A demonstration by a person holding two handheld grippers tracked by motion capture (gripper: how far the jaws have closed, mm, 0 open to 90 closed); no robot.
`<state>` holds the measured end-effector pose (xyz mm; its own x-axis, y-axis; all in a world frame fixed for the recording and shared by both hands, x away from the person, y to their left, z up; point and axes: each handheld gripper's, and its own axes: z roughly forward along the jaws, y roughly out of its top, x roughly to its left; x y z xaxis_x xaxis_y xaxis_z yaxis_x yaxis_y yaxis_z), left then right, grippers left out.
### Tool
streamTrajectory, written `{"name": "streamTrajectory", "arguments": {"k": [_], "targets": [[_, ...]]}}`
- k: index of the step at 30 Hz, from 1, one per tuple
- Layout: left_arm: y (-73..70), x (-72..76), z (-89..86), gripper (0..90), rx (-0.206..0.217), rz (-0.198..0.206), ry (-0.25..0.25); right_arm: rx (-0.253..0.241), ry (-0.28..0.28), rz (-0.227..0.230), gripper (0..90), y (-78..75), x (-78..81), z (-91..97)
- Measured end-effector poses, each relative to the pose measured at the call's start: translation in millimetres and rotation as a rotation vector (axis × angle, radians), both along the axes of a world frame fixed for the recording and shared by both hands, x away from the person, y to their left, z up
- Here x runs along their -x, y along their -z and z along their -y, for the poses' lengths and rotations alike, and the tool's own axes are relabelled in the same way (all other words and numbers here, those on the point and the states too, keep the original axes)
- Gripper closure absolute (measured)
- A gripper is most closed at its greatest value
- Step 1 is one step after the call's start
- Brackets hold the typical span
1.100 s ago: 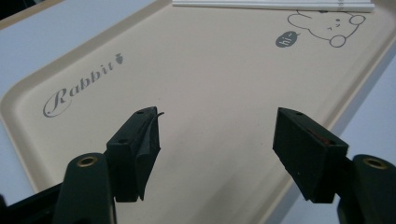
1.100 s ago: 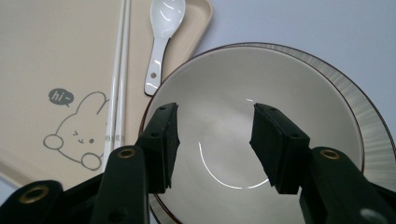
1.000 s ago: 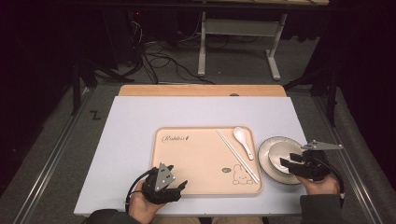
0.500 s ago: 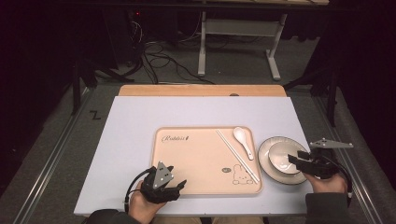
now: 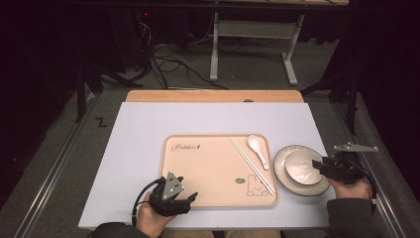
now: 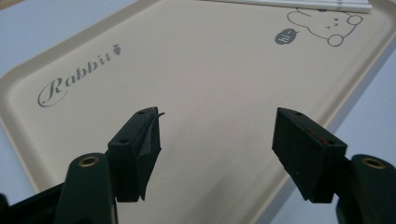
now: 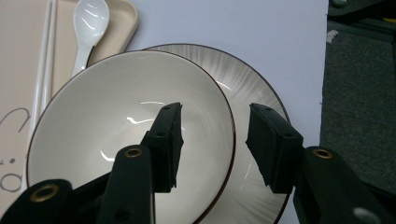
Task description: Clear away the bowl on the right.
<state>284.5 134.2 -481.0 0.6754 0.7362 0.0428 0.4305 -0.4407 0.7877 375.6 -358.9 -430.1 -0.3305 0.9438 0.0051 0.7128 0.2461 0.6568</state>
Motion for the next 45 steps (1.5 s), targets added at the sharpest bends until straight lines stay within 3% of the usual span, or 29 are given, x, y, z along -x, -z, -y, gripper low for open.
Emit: {"name": "streamTrajectory", "arguments": {"k": [15, 26, 32, 45], "targets": [[-0.4, 1.5, 1.3, 30.9, 0.001, -0.001, 0.024, -0.020, 0.016, -0.093, 60.1, 21.0, -16.5, 2.1], [-0.4, 1.4, 0.3, 30.5, -0.007, -0.003, 0.026, -0.017, -0.009, -0.157, 72.5, 28.5, -24.6, 0.0], [0.1, 1.2, 1.2, 30.2, 0.000, -0.002, 0.023, -0.040, -0.015, -0.180, 79.5, 29.2, -26.6, 3.6], [1.9, -0.3, 1.0, 29.7, -0.014, -0.024, 0.017, -0.090, -0.038, -0.198, 83.0, 29.3, -25.0, 3.4]]}}
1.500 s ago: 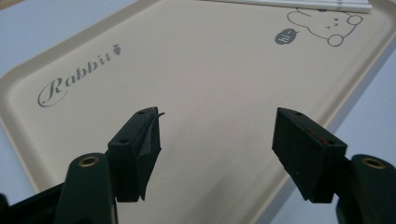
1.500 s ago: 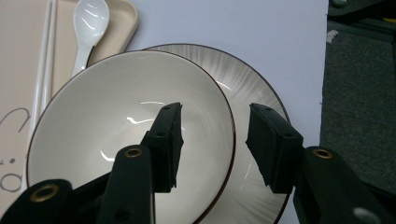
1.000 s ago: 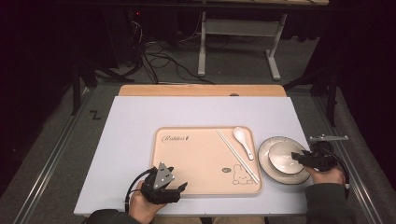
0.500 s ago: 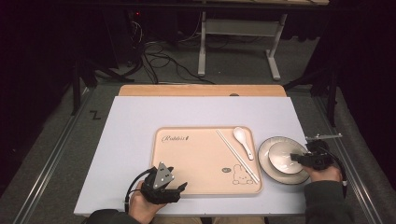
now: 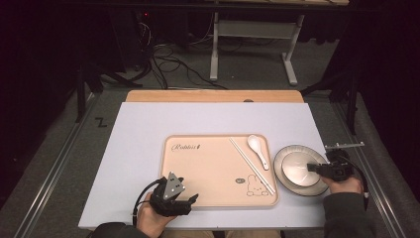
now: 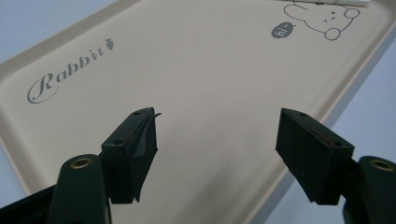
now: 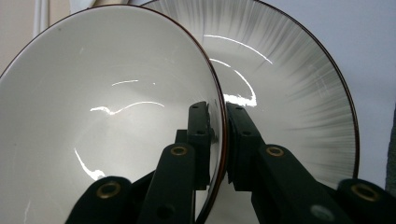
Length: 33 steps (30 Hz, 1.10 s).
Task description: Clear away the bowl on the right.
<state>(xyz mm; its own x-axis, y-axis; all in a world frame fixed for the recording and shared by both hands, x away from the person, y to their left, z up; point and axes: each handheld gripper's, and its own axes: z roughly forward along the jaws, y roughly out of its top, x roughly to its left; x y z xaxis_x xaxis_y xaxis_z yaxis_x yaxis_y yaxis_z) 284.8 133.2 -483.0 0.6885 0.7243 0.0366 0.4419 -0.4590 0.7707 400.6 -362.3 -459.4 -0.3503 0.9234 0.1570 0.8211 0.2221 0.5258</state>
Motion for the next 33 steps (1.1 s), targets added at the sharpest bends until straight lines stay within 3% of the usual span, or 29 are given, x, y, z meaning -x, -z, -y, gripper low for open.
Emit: {"name": "streamTrajectory", "arguments": {"k": [16, 33], "targets": [[1.5, -1.4, 0.4, 31.0, -0.011, -0.002, -0.009, -0.046, -0.004, 0.008, 83.3, -2.5, -0.2, 2.4], [4.0, -2.3, 1.1, 32.2, -0.027, -0.011, -0.005, -0.036, 0.000, 0.025, 83.2, -6.6, 2.7, 3.5]]}}
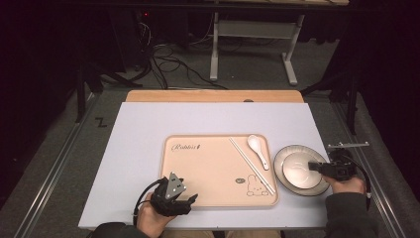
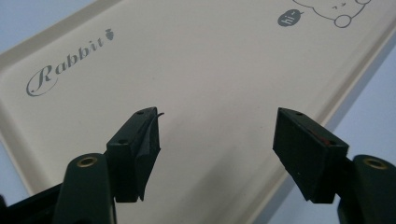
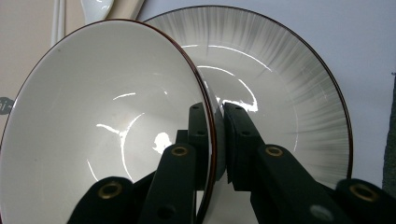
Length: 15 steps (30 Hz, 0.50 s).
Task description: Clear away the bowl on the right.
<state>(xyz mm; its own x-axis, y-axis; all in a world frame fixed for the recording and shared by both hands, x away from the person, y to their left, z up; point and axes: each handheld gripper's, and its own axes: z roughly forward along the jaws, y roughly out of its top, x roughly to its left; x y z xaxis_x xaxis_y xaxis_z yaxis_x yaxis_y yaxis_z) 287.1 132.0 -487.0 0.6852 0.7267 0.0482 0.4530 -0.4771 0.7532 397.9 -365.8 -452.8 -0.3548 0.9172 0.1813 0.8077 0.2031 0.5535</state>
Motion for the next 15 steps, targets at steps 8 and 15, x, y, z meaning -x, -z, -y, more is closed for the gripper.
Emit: {"name": "streamTrajectory", "arguments": {"k": [8, 15], "targets": [[0.5, -0.3, 0.3, 32.2, 0.000, -0.001, -0.002, -0.010, -0.011, 0.019, 83.2, -7.3, 2.4, -0.9], [1.1, -0.2, 0.2, 32.7, 0.003, -0.005, -0.005, -0.017, -0.036, 0.037, 83.2, -14.2, 5.0, -7.3]]}}
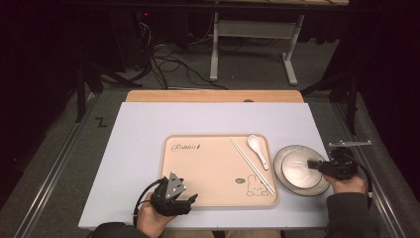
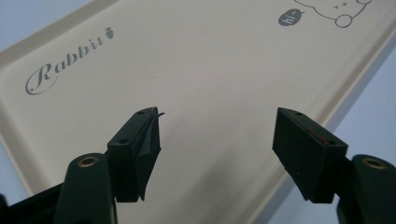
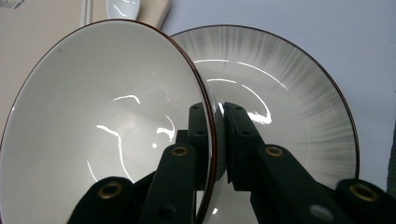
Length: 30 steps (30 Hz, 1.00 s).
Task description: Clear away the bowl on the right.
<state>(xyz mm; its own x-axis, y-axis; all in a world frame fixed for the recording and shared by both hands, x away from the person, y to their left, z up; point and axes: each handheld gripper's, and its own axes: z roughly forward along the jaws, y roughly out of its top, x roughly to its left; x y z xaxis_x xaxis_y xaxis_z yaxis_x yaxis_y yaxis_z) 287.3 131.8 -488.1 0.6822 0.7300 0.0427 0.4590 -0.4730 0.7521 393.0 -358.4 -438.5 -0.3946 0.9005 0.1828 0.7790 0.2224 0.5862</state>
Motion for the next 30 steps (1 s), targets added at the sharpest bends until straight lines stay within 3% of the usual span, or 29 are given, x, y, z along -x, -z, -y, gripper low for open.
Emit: {"name": "streamTrajectory", "arguments": {"k": [20, 30], "targets": [[0.3, 0.5, 0.7, 32.6, -0.011, 0.004, 0.002, -0.046, -0.078, 0.014, 83.2, -13.1, 3.5, -24.1], [0.5, 0.4, 0.9, 32.5, -0.009, 0.003, 0.005, -0.043, -0.106, 0.013, 83.1, -15.9, 3.0, -36.7]]}}
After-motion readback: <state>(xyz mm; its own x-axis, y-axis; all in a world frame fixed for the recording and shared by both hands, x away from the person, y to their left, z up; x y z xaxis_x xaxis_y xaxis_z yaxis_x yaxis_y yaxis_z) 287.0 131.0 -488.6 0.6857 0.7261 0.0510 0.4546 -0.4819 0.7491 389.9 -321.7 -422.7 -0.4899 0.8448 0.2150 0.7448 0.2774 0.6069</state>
